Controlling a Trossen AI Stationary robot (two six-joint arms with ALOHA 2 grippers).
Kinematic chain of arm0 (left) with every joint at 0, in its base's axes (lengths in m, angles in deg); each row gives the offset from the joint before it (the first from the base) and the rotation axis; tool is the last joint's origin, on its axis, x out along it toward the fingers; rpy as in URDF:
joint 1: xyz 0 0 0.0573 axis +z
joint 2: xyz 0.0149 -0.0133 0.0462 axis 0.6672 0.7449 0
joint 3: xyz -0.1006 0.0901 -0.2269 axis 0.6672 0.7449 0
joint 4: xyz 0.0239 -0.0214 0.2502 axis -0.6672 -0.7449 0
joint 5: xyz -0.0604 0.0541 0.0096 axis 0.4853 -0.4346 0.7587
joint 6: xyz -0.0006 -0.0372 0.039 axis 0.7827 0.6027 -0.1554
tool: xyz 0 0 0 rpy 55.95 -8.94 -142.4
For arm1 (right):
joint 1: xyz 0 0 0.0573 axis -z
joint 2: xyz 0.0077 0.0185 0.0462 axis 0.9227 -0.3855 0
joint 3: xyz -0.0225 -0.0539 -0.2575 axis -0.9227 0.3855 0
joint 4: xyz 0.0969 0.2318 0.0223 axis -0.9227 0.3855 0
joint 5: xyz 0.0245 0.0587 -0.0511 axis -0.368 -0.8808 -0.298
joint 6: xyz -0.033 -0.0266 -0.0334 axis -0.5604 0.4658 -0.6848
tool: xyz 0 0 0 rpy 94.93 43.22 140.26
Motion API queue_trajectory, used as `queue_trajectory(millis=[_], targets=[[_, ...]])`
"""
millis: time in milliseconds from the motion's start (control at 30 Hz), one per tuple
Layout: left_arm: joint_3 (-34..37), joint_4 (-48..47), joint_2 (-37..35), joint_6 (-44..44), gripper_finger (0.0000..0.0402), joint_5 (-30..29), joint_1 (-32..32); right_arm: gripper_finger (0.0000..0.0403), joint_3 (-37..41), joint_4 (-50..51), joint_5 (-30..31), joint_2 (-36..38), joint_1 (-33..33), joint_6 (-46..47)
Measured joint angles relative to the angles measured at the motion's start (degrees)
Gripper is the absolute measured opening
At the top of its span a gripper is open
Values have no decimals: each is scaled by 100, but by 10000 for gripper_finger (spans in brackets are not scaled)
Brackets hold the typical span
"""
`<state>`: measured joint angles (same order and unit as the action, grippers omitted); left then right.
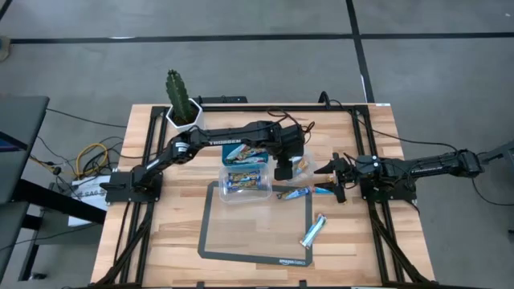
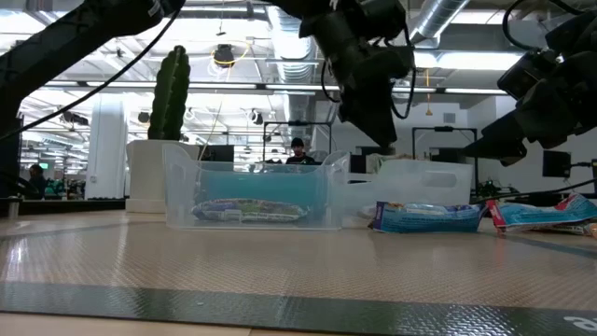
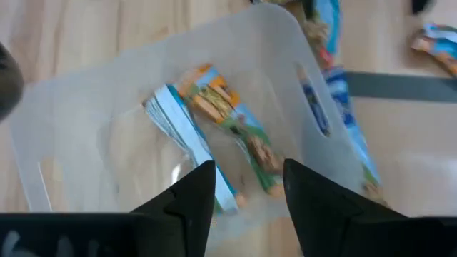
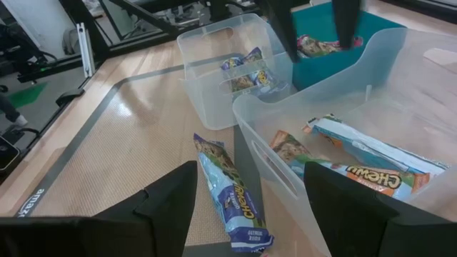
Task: Pick and place Granola Bars by type
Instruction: Put the orange granola bar into the right transparent bin
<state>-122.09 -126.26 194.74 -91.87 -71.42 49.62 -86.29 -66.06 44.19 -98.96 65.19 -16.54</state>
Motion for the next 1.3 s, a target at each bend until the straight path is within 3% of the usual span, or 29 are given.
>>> queue_trajectory(millis=[600, 1067, 1300], targets=[[-2, -1810, -725, -26, 158, 55, -369, 249, -1, -4, 0, 0, 0, 1], [-2, -1755, -797, 26, 158, 58, -482, 249, -1, -4, 0, 0, 0, 0], [0, -2059, -1320, 151, 158, 43, -485, 249, -1, 12, 0, 0, 0, -1]])
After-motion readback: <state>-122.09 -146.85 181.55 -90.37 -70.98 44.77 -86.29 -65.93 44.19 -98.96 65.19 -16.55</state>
